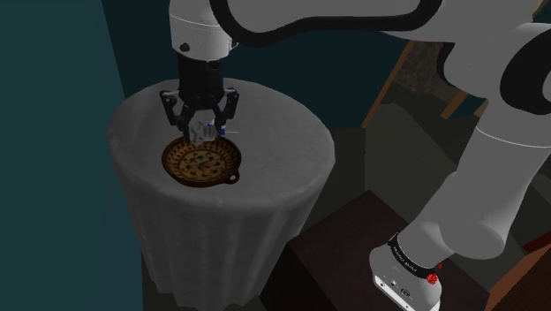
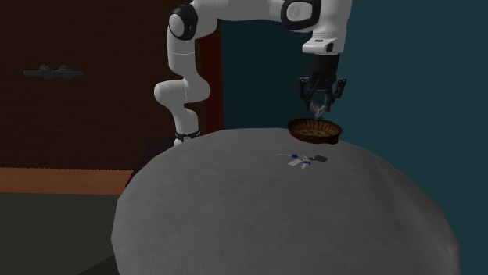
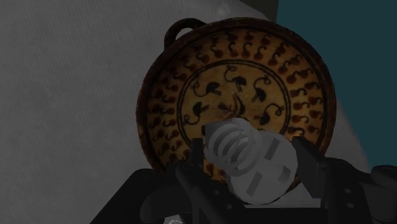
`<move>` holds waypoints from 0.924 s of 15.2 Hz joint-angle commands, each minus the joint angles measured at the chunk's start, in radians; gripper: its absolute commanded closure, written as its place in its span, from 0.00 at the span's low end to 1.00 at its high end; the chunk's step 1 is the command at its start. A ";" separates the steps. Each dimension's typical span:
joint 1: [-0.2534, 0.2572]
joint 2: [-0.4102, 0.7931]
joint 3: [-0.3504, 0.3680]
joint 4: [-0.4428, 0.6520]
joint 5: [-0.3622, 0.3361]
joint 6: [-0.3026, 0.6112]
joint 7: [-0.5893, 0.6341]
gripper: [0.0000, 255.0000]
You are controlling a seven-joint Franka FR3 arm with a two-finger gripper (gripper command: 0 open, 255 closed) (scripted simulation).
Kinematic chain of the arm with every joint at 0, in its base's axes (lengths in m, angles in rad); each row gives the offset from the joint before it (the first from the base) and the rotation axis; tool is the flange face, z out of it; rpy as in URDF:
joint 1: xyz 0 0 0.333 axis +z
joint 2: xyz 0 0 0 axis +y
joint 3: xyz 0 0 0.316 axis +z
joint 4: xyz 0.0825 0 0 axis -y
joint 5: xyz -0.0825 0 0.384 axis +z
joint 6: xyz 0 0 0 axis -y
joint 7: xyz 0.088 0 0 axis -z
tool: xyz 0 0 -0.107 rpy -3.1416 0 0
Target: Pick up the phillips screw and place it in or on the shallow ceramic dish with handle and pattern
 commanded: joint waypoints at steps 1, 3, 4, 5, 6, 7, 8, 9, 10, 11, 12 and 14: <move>-0.001 0.003 -0.001 -0.025 -0.002 0.028 0.002 1.00; -0.003 0.004 -0.002 -0.050 -0.004 0.054 0.003 1.00; -0.004 0.005 -0.003 -0.062 -0.005 0.067 0.004 1.00; -0.005 0.007 -0.004 -0.074 -0.006 0.080 0.004 1.00; -0.005 0.008 -0.004 -0.082 -0.006 0.088 0.005 1.00; -0.005 0.008 -0.004 -0.082 -0.006 0.088 0.005 1.00; -0.005 0.008 -0.004 -0.082 -0.006 0.088 0.005 1.00; -0.005 0.008 -0.004 -0.082 -0.006 0.088 0.005 1.00; -0.005 0.008 -0.004 -0.082 -0.006 0.088 0.005 1.00; -0.005 0.008 -0.004 -0.082 -0.006 0.088 0.005 1.00; -0.005 0.008 -0.004 -0.082 -0.006 0.088 0.005 1.00; -0.005 0.008 -0.004 -0.082 -0.006 0.088 0.005 0.00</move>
